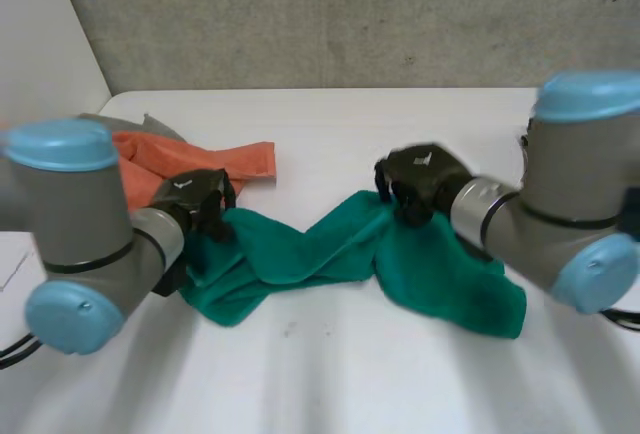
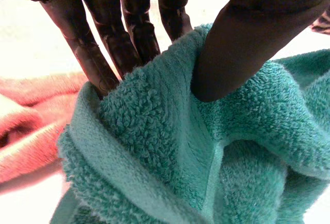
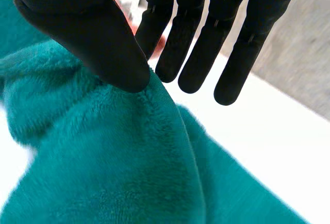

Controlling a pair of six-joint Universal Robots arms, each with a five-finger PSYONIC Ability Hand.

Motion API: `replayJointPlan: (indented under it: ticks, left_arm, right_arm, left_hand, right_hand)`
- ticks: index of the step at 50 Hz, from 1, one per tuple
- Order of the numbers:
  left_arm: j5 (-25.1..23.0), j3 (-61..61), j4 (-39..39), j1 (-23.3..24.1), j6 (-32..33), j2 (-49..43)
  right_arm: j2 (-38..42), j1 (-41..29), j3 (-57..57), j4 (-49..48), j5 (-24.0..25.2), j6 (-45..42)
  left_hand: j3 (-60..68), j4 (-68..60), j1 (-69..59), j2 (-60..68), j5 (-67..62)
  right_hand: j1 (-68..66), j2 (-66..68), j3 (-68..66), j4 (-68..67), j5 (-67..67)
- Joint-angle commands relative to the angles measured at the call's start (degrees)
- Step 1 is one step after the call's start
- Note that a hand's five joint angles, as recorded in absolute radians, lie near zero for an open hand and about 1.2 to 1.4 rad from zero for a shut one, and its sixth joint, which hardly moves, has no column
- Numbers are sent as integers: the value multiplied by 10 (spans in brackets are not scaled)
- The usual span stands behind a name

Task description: Fold the laundry.

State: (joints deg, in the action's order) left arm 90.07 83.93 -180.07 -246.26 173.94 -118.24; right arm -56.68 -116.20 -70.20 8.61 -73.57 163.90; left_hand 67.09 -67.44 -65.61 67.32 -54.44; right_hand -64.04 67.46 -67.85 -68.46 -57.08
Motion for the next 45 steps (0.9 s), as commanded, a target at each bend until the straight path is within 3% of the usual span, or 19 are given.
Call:
replayJointPlan:
  ticks: [1, 2, 5, 6, 14, 21, 29, 38, 45]
  left_arm:
    - [-8, -37, -14, -4, 2, -34]
    - [-11, -36, -14, -4, 2, -31]
    - [-23, -29, -10, -1, 3, 6]
    - [-24, -17, -11, 3, 3, 35]
    - [-24, 90, -26, 2, 40, 186]
    - [-19, 201, -48, 3, 192, 238]
    - [-19, 262, -96, 3, 257, 212]
    - [-12, 237, -167, -1, 272, 121]
    - [-11, 213, -176, -13, 304, 79]
  right_arm:
    - [39, -5, -1, -41, -38, -16]
    - [33, -4, -5, -41, -37, -16]
    - [6, 2, -14, -40, -39, -11]
    - [-3, 3, -19, -40, -40, -9]
    - [-111, 39, -65, 6, -46, -12]
    - [-123, 128, -63, 128, -37, -39]
    - [-120, 155, -127, 135, -38, -99]
    - [-120, 147, -237, 17, -43, -121]
    - [-116, 146, -278, -32, -43, -122]
  left_hand:
    - [-373, 377, 358, -375, 347]
    - [-404, 407, 389, -406, 377]
    - [-476, 480, 461, -478, 450]
    - [-493, 496, 478, -495, 466]
    - [-473, 476, 458, -475, 446]
    - [-422, 426, 408, -425, 396]
    - [-340, 343, 325, -342, 314]
    - [-330, 333, 315, -332, 303]
    - [-310, 313, 295, -312, 283]
  right_hand:
    - [151, -186, 190, 196, 182]
    - [339, -373, 377, 383, 370]
    - [531, -565, 569, 575, 561]
    - [540, -575, 578, 585, 571]
    - [535, -569, 573, 579, 565]
    - [481, -515, 519, 525, 511]
    - [370, -404, 408, 414, 400]
    - [375, -409, 413, 419, 405]
    - [375, -409, 413, 419, 405]
